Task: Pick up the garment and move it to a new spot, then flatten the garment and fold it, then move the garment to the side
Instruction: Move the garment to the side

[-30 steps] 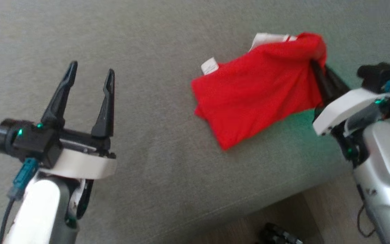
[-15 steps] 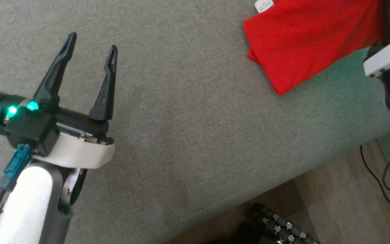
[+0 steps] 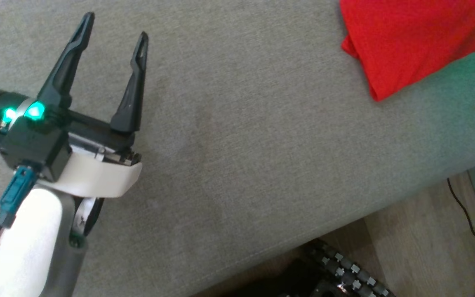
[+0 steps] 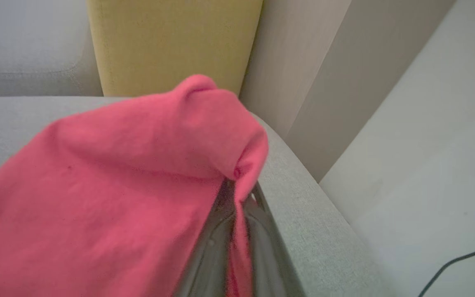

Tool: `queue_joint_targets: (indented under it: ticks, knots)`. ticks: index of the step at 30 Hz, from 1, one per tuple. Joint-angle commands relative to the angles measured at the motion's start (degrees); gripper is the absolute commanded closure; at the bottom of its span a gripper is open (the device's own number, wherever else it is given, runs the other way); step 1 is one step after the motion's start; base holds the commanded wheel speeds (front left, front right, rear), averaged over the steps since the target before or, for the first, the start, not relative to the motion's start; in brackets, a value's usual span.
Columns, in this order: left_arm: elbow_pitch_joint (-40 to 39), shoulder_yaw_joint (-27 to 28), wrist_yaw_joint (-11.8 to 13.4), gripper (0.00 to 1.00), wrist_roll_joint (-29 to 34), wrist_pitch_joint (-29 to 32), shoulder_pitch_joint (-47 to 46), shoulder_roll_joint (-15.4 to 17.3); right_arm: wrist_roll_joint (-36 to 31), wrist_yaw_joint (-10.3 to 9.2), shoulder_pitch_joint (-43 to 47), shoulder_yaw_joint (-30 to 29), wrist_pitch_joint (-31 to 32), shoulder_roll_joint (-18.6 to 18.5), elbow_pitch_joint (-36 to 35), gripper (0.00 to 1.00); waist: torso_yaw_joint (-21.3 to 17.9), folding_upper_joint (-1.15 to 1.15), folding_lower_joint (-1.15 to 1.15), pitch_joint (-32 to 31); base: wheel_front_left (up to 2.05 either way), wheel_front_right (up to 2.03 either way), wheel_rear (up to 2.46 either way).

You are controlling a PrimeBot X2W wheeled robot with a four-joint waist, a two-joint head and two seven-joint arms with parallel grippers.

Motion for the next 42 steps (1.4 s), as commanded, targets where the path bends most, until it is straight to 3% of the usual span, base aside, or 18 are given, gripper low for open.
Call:
queue_joint_targets:
  ticks: [1,8,9,10,11,12,13,14,21,25,33,42]
  knots:
    - [-2.3,1.5,-0.09,0.0,0.71,-0.21,-1.61,1.05,-0.72,-0.05,-0.71,-0.35,-0.67,-0.73,-1.19,1.0,0.4,0.0,-0.01,0.49,0.0,0.0,0.0]
    - [-2.0,1.47,-0.1,0.0,0.63,-0.97,-2.65,1.3,-5.42,-0.05,-1.82,-3.32,-2.54,0.59,1.05,1.0,1.19,0.0,-0.01,2.09,0.0,0.0,0.0]
    - [-1.86,1.47,-0.12,0.0,0.57,-1.09,-2.75,1.33,-5.99,-0.05,-1.94,-3.47,-2.93,0.72,1.14,0.88,1.29,0.0,-0.01,2.21,0.0,0.0,0.0]
    - [-1.73,1.45,-0.13,0.0,0.51,-1.19,-2.85,1.35,-6.44,-0.05,-2.03,-3.74,-3.25,0.92,1.26,0.65,1.39,0.0,-0.01,2.31,0.0,0.0,0.0]
    - [-1.61,1.43,-0.12,0.0,0.47,-1.29,-2.95,1.35,-7.11,-0.05,-2.0,-3.98,-3.47,1.09,1.39,0.51,1.49,0.0,-0.01,2.38,0.0,0.0,0.0]
    - [-1.49,1.41,-0.09,0.0,0.43,-1.41,-3.04,1.33,-7.78,-0.05,-1.93,-4.25,-3.84,1.33,1.35,0.22,1.59,0.0,-0.01,2.42,0.0,0.0,0.0]
    - [-1.34,1.39,-0.07,0.0,0.39,-1.54,-3.12,1.31,-8.36,-0.05,-1.76,-4.78,-4.11,1.63,1.33,0.04,1.71,0.0,-0.01,2.41,0.0,0.0,0.0]
    - [-1.17,1.4,-0.01,0.0,0.34,-1.7,-3.17,1.29,-9.0,-0.05,-1.48,-5.58,-4.29,1.96,1.29,0.0,1.8,0.0,-0.01,2.36,0.0,0.0,0.0]
    - [0.55,1.26,0.52,0.0,-0.31,-3.31,-2.36,0.83,-11.48,-0.05,3.46,-10.99,-6.38,4.85,-1.24,0.0,2.79,0.0,-0.01,-0.14,0.0,0.0,0.0]
    - [2.4,1.35,1.23,0.0,-1.15,-4.59,-0.76,0.14,-11.08,-0.05,8.55,-11.24,-7.61,7.09,-4.84,0.0,3.69,0.0,-0.01,-3.37,0.0,0.0,0.0]
    - [5.9,1.87,3.48,0.0,-3.04,-6.65,4.39,-1.69,-7.78,-0.05,20.99,-5.05,-8.33,11.93,-17.02,0.0,6.66,0.0,-0.01,-10.36,0.0,0.0,0.0]
    - [9.65,2.73,4.87,0.0,-5.37,-8.24,9.73,-3.29,-4.44,-0.05,30.22,3.43,-4.24,13.54,-28.81,0.0,11.09,0.0,-0.01,-16.98,0.0,0.0,0.0]
